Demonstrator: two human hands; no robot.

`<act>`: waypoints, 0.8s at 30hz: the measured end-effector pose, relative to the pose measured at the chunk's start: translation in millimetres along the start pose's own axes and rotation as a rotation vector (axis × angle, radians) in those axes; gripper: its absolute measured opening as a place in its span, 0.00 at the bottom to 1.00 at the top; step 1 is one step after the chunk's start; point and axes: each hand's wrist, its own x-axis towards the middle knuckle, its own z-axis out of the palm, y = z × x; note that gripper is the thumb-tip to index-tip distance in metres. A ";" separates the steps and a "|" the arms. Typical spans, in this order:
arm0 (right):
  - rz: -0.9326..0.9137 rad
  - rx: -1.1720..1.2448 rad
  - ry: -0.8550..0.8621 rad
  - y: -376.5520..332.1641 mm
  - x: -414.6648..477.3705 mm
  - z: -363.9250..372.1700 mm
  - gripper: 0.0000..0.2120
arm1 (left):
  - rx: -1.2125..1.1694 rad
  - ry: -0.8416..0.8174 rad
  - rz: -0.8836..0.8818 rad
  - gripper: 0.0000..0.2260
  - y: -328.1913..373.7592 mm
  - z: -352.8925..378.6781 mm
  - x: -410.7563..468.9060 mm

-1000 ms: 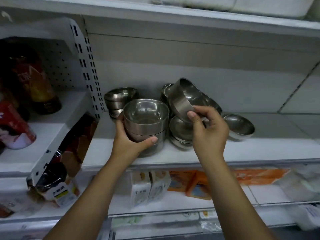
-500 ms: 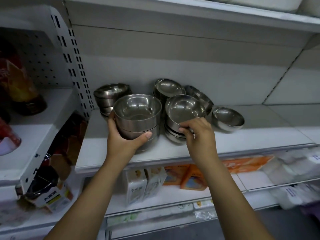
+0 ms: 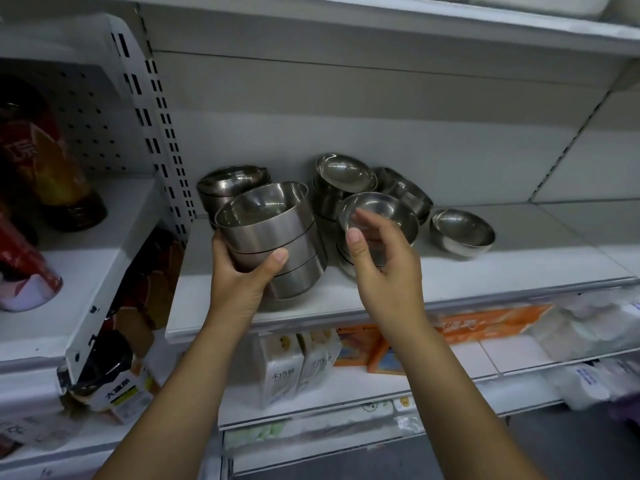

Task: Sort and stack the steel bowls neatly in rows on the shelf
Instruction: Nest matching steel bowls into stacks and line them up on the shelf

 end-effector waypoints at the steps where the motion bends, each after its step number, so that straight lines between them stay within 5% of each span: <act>1: 0.026 0.041 -0.025 -4.5 0.2 2.4 0.18 | -0.021 -0.008 -0.010 0.44 2.5 -1.0 -1.5; 12: 0.152 0.317 -0.161 -41.6 -3.1 -1.4 0.25 | -0.148 -0.299 -0.224 0.52 57.6 14.4 -47.3; 17: 0.209 0.313 -0.111 -37.9 -15.2 -39.9 0.28 | -0.194 -0.307 -0.273 0.38 65.4 51.8 -69.2; 24: 0.313 0.354 0.031 -12.9 -30.8 -119.3 0.20 | -0.094 -0.306 -0.293 0.45 51.4 139.6 -98.2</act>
